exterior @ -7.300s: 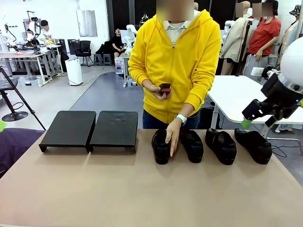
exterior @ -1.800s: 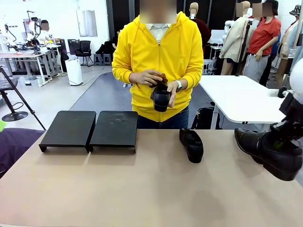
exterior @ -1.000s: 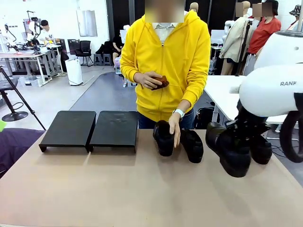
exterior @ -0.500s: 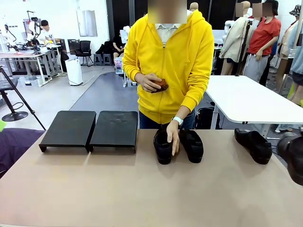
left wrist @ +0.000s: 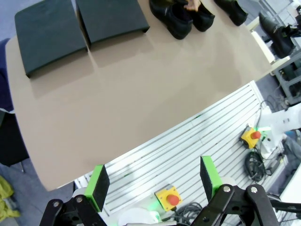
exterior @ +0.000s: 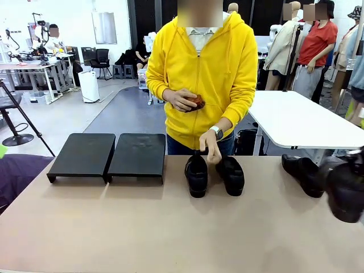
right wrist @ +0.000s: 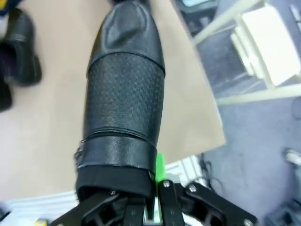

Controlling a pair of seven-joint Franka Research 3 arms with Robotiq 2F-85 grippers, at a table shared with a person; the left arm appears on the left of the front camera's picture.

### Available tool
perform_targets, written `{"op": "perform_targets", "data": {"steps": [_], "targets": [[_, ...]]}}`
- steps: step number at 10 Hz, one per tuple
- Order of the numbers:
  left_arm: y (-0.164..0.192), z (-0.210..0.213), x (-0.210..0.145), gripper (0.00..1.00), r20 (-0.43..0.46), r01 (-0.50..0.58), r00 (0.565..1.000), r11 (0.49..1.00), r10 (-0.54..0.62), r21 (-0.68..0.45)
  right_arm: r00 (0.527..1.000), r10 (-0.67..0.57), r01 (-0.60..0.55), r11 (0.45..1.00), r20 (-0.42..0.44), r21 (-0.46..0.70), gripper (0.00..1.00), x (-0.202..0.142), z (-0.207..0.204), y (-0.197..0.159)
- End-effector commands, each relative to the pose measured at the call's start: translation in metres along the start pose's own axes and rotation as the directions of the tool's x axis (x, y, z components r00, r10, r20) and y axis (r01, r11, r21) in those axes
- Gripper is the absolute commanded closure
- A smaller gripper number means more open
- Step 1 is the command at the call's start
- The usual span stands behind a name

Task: Organize the shoes by placing them on the stand.
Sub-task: Pick up one Shoe and place it in the middle of the table.

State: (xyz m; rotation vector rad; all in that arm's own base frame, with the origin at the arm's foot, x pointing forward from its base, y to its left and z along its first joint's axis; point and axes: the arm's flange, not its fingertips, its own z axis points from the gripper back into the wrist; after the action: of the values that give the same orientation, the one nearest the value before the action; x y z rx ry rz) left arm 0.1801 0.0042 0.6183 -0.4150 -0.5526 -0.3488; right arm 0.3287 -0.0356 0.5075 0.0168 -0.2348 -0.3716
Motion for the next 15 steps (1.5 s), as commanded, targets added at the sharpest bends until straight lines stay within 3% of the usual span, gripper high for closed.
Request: {"op": "perform_targets", "data": {"steps": [1,4,6,7,10,15], "targets": [[0.000,0.001,-0.001,0.00,0.003,0.010,1.000,1.000,-0.010,-0.020,0.999,-0.034,0.034,0.998,0.007,0.047,1.00,-0.030,0.021,0.074],[0.000,0.001,-0.001,0.00,0.003,0.010,1.000,1.000,-0.010,-0.020,0.999,0.031,-0.032,0.989,0.008,0.145,1.00,-0.081,0.025,0.210],[0.000,0.001,-0.001,0.00,0.003,0.010,1.000,1.000,-0.010,-0.020,0.955,0.298,-0.289,0.921,0.006,0.262,1.00,-0.108,0.005,0.288],[0.000,0.001,-0.001,0.00,0.003,0.010,1.000,1.000,-0.010,-0.020,0.928,0.373,-0.350,0.890,-0.024,0.293,1.00,-0.115,-0.010,0.318],[0.000,0.001,-0.001,0.00,0.003,0.010,1.000,1.000,-0.010,-0.020,0.887,0.447,-0.398,0.867,-0.114,0.298,1.00,-0.139,-0.072,0.398],[0.000,0.001,-0.001,0.00,0.003,0.010,1.000,1.000,-0.010,-0.020,0.914,0.378,-0.346,0.915,-0.144,0.208,1.00,-0.150,-0.153,0.429]]}}
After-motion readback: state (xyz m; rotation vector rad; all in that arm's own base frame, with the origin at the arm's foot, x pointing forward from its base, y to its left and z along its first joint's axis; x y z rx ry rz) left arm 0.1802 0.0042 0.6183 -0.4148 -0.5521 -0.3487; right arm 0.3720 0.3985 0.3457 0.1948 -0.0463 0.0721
